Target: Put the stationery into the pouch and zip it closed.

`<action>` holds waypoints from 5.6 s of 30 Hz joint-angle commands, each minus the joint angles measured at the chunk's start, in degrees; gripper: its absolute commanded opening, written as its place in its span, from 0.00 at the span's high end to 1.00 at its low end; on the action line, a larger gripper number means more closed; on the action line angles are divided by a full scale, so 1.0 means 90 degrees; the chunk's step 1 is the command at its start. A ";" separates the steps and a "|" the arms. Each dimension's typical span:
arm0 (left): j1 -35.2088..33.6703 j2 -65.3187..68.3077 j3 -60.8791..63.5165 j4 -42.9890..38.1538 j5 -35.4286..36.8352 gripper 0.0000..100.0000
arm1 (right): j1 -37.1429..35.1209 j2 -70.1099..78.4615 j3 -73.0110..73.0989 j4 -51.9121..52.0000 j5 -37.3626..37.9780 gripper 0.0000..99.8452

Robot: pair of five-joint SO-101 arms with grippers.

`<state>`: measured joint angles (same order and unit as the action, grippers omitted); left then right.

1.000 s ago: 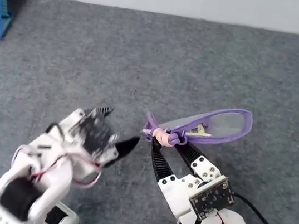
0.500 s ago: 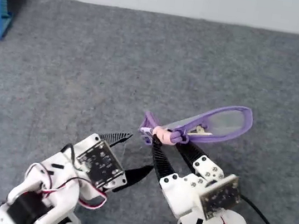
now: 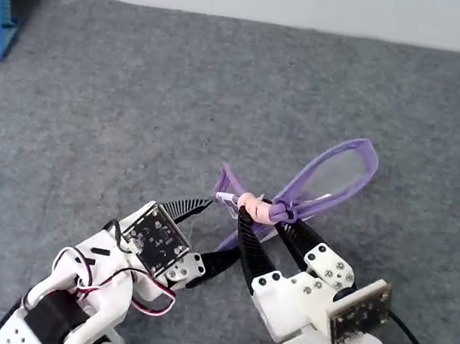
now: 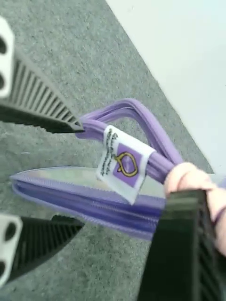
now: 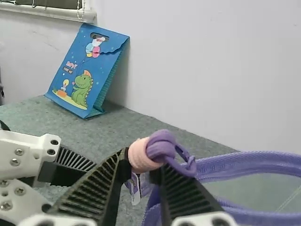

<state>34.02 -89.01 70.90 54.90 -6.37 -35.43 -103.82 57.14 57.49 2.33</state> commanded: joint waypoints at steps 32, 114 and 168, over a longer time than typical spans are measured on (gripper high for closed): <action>0.1280 -0.0107 0.0894 -0.2305 0.1123 0.87 | 0.0005 -0.0015 -0.0420 0.0132 -0.0908 0.99; 0.1407 -0.0117 0.0181 -0.1670 0.1416 0.81 | 0.1177 -0.0005 0.0987 -0.2818 -0.0947 0.99; 0.0996 -0.0117 0.0894 -0.2774 0.1416 0.99 | 0.0327 0.0015 0.0020 -0.1832 -0.1436 0.99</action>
<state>43.52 -89.89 81.45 27.38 6.20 -37.63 -103.56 60.92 44.31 -10.24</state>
